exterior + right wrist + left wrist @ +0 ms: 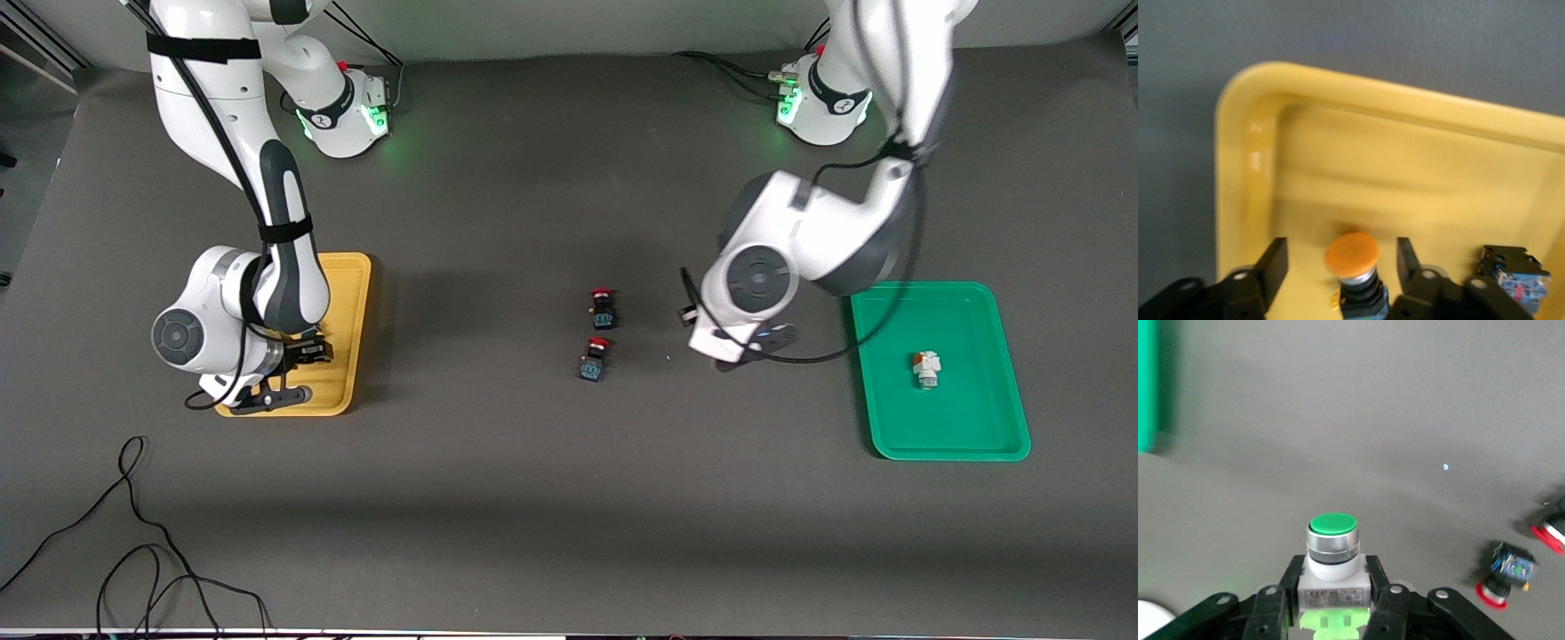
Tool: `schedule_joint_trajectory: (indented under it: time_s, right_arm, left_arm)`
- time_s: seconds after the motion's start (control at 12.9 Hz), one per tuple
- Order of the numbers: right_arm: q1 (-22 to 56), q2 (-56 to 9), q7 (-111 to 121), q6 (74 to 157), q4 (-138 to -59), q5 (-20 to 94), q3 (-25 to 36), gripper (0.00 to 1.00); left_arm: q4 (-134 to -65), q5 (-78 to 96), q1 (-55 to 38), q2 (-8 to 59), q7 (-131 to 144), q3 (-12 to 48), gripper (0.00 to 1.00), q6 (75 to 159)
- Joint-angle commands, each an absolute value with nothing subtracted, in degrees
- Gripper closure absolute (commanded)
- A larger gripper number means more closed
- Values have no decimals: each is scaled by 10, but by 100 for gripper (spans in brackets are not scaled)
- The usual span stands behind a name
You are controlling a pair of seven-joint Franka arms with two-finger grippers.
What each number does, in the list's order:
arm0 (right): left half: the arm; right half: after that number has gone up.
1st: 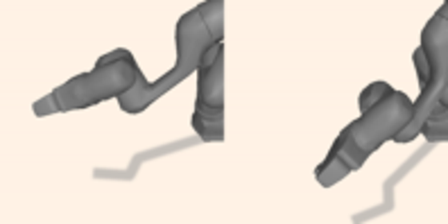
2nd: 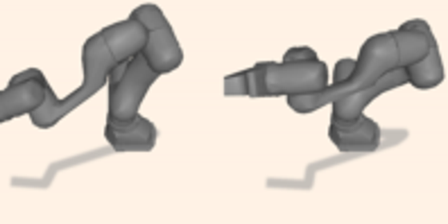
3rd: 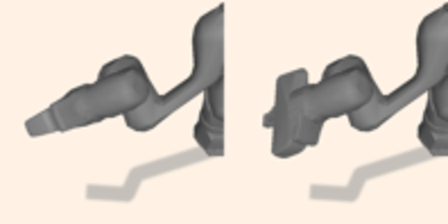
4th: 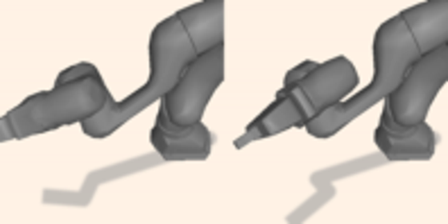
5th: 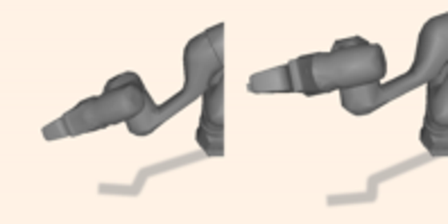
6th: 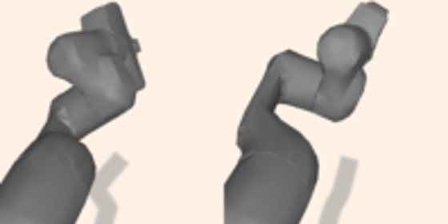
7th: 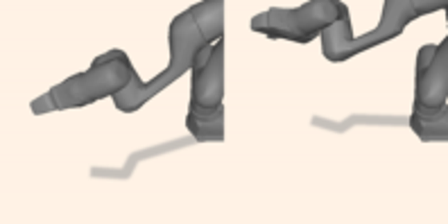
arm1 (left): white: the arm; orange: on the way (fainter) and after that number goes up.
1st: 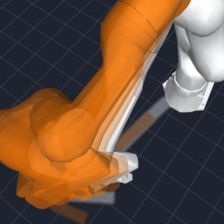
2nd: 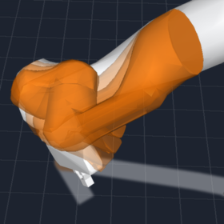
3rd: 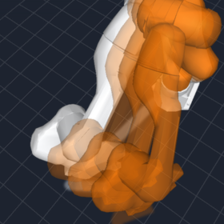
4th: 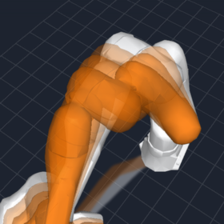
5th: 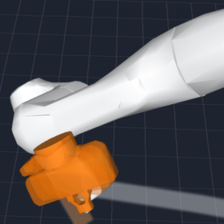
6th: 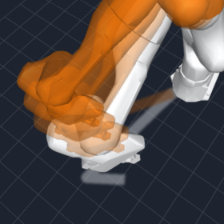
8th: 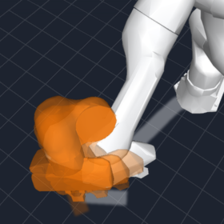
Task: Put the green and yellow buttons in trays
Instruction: 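Place the orange button in the yellow tray while the left gripper grasps a green button, then lower the green button into the green tray while the right gripper withdraws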
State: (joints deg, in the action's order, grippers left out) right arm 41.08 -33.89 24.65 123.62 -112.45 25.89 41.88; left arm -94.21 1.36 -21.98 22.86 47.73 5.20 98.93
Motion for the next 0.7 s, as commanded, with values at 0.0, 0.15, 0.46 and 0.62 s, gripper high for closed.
schedule_joint_trajectory:
  time_s: [0.0,0.15,0.46,0.62]
  right_arm:
    - [424,-325,231,1130,-1051,265,462,0]
    - [432,-316,231,1051,-996,258,502,0]
    - [433,-270,184,926,-893,183,516,0]
    - [434,-242,157,882,-854,157,515,0]
  left_arm:
    - [-862,-6,-146,234,359,54,100,882]
    - [-860,-31,-80,214,239,54,100,855]
    - [-876,-75,39,212,40,54,100,880]
    - [-927,-82,83,213,-17,54,100,965]
